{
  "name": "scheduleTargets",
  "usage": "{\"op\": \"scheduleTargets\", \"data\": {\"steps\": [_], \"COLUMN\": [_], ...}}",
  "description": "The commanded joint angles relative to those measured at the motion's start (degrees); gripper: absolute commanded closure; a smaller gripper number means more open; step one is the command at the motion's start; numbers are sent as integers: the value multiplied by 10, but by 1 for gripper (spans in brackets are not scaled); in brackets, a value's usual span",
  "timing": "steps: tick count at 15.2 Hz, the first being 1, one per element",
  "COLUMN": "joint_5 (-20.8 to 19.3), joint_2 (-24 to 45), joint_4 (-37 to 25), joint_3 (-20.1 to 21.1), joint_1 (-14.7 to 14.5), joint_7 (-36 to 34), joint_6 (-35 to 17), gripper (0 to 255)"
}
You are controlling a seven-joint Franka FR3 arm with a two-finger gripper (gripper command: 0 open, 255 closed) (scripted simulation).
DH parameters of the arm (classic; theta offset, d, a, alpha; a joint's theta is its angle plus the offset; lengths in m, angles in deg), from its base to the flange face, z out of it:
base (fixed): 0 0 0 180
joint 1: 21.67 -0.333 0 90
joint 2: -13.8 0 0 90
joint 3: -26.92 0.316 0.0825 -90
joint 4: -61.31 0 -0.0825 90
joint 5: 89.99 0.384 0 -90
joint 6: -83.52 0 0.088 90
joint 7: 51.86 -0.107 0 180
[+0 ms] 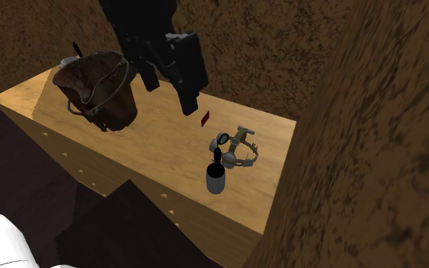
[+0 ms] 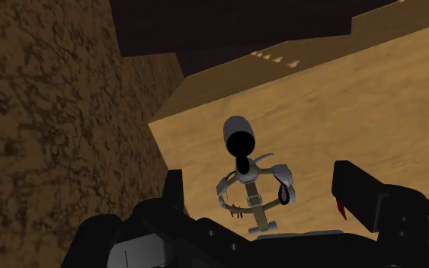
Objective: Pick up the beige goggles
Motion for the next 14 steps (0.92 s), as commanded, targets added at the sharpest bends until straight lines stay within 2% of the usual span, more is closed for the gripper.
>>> {"op": "scheduleTargets", "data": {"steps": [1, 8, 14], "joint_5": [0, 9, 19], "joint_2": [0, 72, 165], "joint_4": [0, 64, 87], "joint_3": [0, -9, -16], "joint_1": [0, -5, -10], "joint_7": [0, -1, 2], "joint_6": [0, -147, -271], "gripper": [0, 0, 0]}}
